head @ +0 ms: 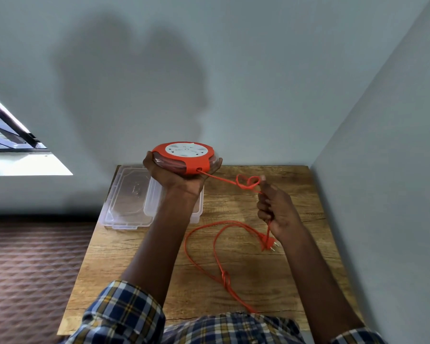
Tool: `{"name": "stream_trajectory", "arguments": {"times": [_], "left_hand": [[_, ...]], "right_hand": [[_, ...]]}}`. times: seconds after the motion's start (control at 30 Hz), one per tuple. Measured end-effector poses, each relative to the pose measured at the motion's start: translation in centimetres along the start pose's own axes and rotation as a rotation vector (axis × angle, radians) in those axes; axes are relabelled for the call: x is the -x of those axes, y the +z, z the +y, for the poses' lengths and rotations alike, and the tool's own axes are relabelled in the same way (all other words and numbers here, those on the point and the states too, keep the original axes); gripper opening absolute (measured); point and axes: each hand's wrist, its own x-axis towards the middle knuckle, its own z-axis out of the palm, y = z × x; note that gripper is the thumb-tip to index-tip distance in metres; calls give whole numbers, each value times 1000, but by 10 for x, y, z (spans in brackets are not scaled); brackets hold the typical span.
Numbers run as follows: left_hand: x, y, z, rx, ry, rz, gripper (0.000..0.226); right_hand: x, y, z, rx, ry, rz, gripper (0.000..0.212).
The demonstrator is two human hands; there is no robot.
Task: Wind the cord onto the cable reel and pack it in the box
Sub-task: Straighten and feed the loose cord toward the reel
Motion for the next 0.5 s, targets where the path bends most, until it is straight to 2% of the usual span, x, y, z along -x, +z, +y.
{"name": "stream_trajectory", "arguments": {"times": [0.1,0.2,0.37,0.43,0.5], "left_hand": [[0,-1,2,-11,23,29,90],[1,1,-1,-38,31,44,89],[3,3,-1,7,23,92,89],[3,2,2,10,21,102,91],[3,0,5,12,26,110,91]], "right_hand": [[-2,-2,0,-129,-10,113,12],[-2,-2,-3,68,-185,256,8],[5,-3,-14,345,-269,-15,21],[7,-5,-17,318,-256,-108,20],[9,-7,-18,177,-198,-205,14]]}}
